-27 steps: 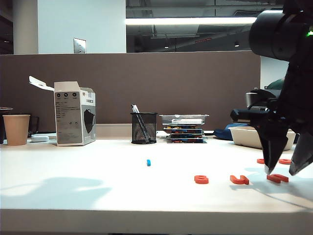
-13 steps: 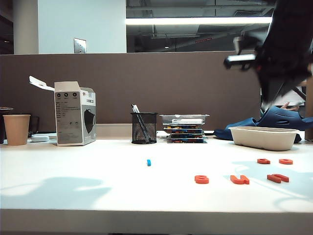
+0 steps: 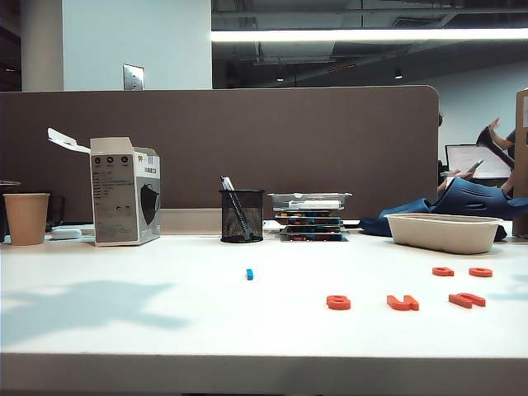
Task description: Select the appropriate letters from the row of letter magnets placed on the table to arrange into the word "sun".
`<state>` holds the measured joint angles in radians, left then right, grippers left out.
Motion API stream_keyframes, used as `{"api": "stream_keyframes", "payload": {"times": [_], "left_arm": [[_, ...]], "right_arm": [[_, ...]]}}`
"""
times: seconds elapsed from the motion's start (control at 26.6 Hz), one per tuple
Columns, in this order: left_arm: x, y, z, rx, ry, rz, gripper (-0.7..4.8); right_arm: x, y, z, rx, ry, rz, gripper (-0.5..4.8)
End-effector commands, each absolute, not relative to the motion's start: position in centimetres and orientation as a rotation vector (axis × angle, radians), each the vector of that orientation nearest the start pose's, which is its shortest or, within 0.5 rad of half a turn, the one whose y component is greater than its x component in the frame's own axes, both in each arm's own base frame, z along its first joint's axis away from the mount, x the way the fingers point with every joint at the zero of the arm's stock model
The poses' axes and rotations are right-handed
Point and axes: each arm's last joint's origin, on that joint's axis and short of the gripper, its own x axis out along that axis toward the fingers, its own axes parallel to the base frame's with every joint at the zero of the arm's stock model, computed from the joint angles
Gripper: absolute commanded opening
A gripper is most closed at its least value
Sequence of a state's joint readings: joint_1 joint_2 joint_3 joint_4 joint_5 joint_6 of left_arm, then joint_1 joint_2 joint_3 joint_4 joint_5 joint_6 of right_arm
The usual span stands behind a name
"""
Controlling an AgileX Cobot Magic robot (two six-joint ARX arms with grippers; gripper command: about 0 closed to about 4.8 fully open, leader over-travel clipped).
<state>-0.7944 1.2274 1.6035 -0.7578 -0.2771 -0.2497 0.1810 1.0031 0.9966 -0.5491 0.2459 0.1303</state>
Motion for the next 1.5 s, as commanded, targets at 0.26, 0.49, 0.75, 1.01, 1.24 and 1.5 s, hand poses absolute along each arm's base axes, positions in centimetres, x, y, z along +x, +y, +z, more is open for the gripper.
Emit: {"api": "stream_keyframes", "payload": {"times": [0.26, 0.49, 0.75, 1.01, 1.24, 1.5], "left_arm": [[17.0, -3.3, 51.9, -0.01, 0.187, -0.09, -0.05], [12.4, -0.1, 50.7, -0.032, 0.18, 0.04, -0.05], [5.8, -0.1, 44.9, -0.078, 0.134, -0.003, -0.05], [0.2, 0.0, 36.6, -0.079, 0.0, -0.024, -0.05], [1.2, -0.1, 31.1, -0.052, -0.062, -0.057, -0.05], [7.2, -0.4, 23.9, -0.058, -0.105, -0.094, -0.05]], "right_arm": [[14.8, 1.5, 32.8, 0.037, 0.392, -0.123, -0.01], [10.8, 0.5, 30.4, 0.049, 0.344, -0.097, -0.01], [7.3, 0.3, 27.8, 0.075, 0.231, -0.047, -0.01], [6.1, 0.3, 25.2, 0.101, 0.109, -0.003, -0.01], [7.8, 0.5, 21.9, 0.118, 0.079, 0.004, -0.01], [9.6, 0.7, 16.5, 0.064, 0.057, 0.008, -0.01]]}}
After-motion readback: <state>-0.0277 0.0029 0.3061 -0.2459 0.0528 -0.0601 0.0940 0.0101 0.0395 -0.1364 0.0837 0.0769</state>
